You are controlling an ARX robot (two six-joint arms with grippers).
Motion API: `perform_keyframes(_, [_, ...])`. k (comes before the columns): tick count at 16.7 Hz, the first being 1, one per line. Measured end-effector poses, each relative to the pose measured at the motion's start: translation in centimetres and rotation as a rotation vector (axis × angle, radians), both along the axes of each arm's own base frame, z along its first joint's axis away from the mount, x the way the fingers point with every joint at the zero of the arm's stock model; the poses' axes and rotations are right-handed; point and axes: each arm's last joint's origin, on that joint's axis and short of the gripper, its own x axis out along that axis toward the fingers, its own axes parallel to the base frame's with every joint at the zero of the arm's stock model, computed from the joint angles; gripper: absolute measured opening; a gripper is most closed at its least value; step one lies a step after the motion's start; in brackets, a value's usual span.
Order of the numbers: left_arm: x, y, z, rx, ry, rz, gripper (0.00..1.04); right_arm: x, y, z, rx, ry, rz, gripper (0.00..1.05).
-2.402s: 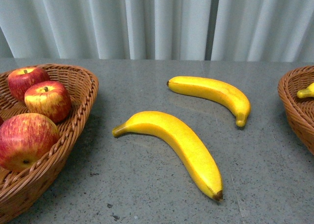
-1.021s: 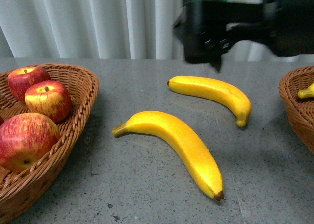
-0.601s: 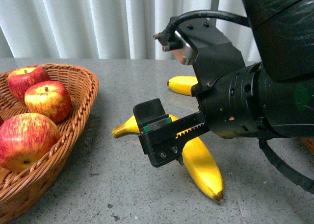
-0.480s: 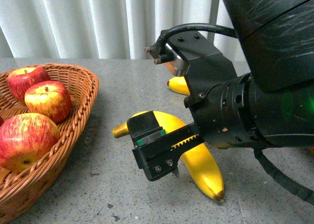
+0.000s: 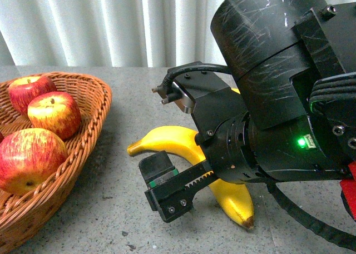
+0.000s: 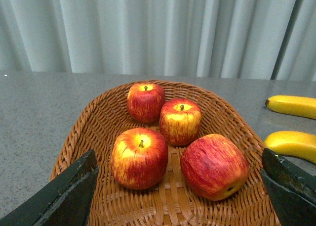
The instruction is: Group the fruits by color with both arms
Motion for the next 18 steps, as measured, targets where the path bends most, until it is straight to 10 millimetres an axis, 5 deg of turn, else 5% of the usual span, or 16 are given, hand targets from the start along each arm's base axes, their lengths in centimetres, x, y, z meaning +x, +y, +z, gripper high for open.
perform_keyframes(6, [0.0, 0.0, 0.0, 0.000, 0.000, 0.000, 0.98, 0.4, -0.1, 0.4, 0.016, -0.024, -0.010, 0.38])
perform_keyframes(10, [0.0, 0.0, 0.0, 0.000, 0.000, 0.000, 0.98, 1.7, -2.0, 2.8, 0.125, -0.102, -0.067, 0.32])
perform_keyframes(14, [0.0, 0.0, 0.0, 0.000, 0.000, 0.000, 0.98, 3.3, -9.9, 10.7, 0.335, -0.331, -0.223, 0.32])
perform_keyframes(16, [0.0, 0.0, 0.0, 0.000, 0.000, 0.000, 0.98, 3.5, -15.0, 11.5, 0.295, -0.371, -0.325, 0.32])
perform_keyframes(18, [0.0, 0.0, 0.0, 0.000, 0.000, 0.000, 0.98, 2.9, -19.6, 9.7, 0.188, -0.330, -0.409, 0.32])
